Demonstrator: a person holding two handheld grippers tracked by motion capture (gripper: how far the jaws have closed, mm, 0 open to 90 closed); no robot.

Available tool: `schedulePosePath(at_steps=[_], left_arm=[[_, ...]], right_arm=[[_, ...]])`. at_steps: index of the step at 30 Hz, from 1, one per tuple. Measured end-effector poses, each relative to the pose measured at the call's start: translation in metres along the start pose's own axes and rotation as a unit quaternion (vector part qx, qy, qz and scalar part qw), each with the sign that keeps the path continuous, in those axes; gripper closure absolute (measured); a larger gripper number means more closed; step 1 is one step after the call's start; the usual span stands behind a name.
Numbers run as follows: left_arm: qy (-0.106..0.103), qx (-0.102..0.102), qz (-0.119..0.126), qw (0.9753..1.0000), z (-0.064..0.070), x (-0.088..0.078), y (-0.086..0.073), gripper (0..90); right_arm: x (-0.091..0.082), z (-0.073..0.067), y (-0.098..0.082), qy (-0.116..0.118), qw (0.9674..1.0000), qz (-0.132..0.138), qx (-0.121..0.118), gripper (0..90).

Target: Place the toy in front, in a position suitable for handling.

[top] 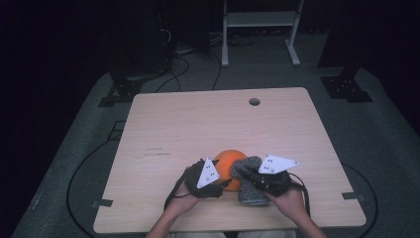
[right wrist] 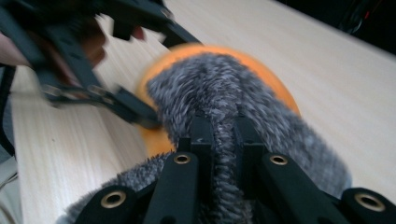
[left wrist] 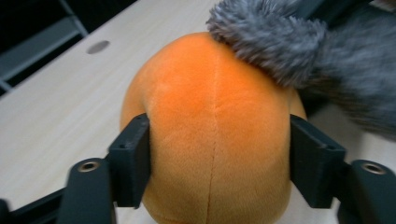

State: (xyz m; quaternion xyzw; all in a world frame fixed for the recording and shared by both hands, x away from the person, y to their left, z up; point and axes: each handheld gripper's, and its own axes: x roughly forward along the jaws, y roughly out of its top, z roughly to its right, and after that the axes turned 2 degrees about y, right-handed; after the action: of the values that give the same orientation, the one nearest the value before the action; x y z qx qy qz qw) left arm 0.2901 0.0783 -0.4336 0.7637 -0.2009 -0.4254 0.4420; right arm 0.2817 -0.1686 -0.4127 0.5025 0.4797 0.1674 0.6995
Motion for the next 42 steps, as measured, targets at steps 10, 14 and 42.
schedulePosePath(at_steps=[10,14,42], left_arm=[[-0.013,-0.001,-0.010,0.9999,-0.001,0.004,-0.006,33.1],[-0.040,-0.039,-0.017,0.9983,-0.012,0.003,-0.013,25.4],[-0.037,-0.027,0.005,0.9989,-0.011,0.003,-0.012,31.2]], right_arm=[[-0.005,0.000,0.002,-0.009,0.9999,0.004,-0.004,81.1],[-0.004,0.025,-0.016,-0.021,0.9978,-0.024,0.057,81.0],[-0.007,0.022,-0.010,0.000,0.9968,0.001,0.079,81.0]])
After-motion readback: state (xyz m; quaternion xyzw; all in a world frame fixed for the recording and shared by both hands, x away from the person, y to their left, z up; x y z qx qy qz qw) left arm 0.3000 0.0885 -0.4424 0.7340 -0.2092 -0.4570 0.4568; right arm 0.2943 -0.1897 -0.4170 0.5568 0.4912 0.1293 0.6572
